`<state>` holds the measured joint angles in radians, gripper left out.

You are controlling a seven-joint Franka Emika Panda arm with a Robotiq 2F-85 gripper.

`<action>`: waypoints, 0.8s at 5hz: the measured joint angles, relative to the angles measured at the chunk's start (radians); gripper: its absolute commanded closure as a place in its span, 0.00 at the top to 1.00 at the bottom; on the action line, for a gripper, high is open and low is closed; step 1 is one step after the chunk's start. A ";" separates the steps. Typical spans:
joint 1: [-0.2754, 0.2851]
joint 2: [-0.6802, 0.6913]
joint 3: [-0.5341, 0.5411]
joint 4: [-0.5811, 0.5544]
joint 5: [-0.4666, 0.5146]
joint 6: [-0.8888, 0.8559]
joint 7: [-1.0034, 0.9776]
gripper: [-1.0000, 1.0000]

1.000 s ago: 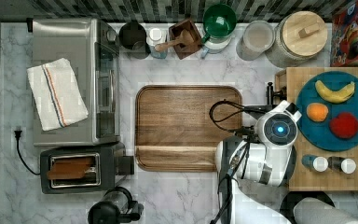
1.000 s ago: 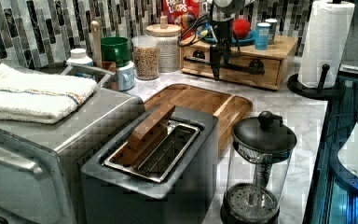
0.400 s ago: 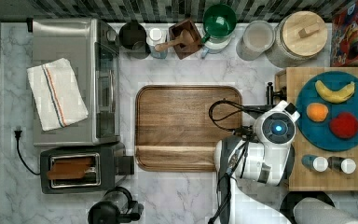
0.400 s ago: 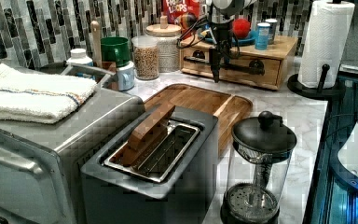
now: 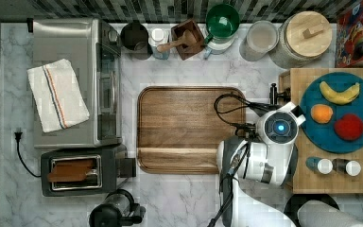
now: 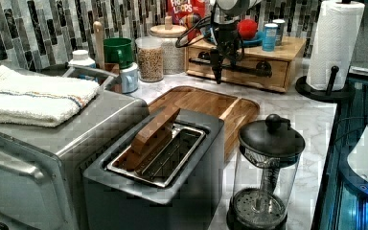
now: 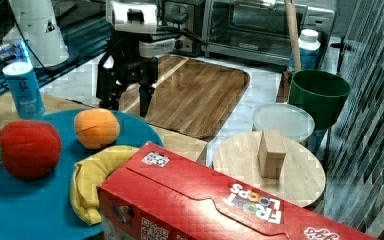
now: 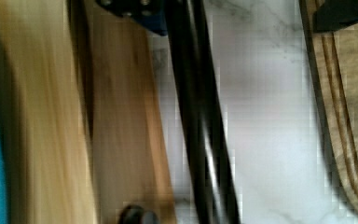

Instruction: Open the drawer.

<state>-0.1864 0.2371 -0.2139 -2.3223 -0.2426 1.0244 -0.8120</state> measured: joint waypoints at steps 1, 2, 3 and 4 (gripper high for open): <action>-0.003 0.000 0.009 0.000 0.009 0.000 0.019 1.00; 0.016 0.000 0.020 0.004 0.009 -0.017 0.047 1.00; 0.038 0.000 0.053 0.004 0.023 -0.040 0.099 1.00; 0.041 -0.001 0.129 0.004 0.012 -0.052 0.179 1.00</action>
<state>-0.1456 0.2361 -0.0848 -2.3184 -0.2307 0.9727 -0.6328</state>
